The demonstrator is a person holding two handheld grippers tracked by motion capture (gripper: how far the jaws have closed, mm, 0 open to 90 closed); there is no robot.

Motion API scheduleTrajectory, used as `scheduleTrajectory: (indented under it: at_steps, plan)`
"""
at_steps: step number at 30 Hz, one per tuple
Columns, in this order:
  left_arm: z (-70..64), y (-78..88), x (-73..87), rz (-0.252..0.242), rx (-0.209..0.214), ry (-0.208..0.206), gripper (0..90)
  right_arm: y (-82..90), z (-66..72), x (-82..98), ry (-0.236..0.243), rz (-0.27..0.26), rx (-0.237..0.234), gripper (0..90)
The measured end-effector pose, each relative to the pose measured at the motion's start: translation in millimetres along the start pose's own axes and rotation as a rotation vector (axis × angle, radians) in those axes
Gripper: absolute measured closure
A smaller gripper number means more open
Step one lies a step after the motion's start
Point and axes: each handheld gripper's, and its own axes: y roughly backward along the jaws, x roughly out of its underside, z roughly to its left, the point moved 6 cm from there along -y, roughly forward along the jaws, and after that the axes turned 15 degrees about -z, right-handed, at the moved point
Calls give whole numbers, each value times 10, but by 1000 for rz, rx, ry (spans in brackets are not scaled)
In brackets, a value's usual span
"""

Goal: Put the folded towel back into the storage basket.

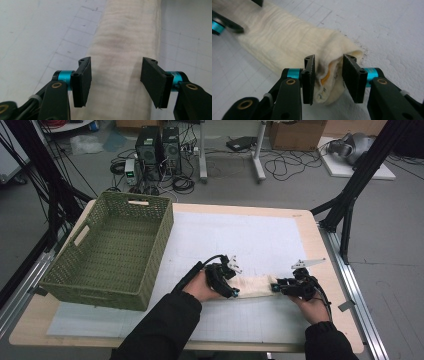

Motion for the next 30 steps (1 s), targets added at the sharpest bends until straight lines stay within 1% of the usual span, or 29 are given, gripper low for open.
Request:
scheduleTrajectory:
  at_steps: [1, 2, 3, 5, 6, 7, 9, 12, 14, 16, 17, 18, 20, 21, 24, 26, 28, 30]
  plan:
    - [4, -31, -24, -5, 8, 13, 425, 13, -21, 6, -13, -13, 4, 603]
    - [8, -64, -46, -2, 14, 15, 428, 22, -32, 8, -22, -19, 6, 596]
    - [7, -99, -67, 7, 17, 8, 429, 25, -37, 7, -24, -20, 3, 591]
    - [-11, -171, -118, 25, 37, 2, 429, 32, -41, 7, -28, -21, 9, 579]
    - [-19, -188, -125, 30, 44, -1, 429, 36, -38, 8, -24, -19, 16, 579]
    - [-33, -231, -124, 48, 53, -5, 428, 39, -33, 8, -25, -18, 17, 579]
    - [-40, -284, -75, 75, 72, 0, 423, 49, -32, 10, -24, -18, 22, 578]
    - [-13, -252, -69, 70, 85, 17, 417, 90, -48, 31, -30, -12, 37, 569]
    - [-3, -240, -66, 72, 80, 18, 401, 107, -58, 57, -47, -15, 30, 561]
    - [-6, -230, -78, 72, 75, 19, 381, 113, -57, 60, -45, -17, 35, 560]
    - [-16, -237, -75, 73, 75, 12, 369, 114, -58, 60, -44, -16, 39, 555]
    - [-29, -237, -72, 79, 84, 6, 360, 117, -60, 60, -46, -16, 39, 543]
    - [-35, -238, -69, 79, 85, 9, 357, 136, -69, 56, -48, -19, 48, 529]
    - [-31, -240, -63, 83, 86, 3, 356, 147, -77, 55, -50, -22, 52, 517]
    - [-29, -254, -56, 85, 81, -5, 340, 166, -77, 44, -40, -34, 64, 502]
    - [-36, -271, -53, 83, 77, -9, 326, 153, -74, 45, -24, -32, 70, 477]
    - [-42, -274, -49, 82, 80, -4, 312, 141, -64, 54, -24, -24, 65, 459]
    - [-46, -272, -46, 80, 94, 16, 290, 135, -58, 60, -24, -21, 65, 441]
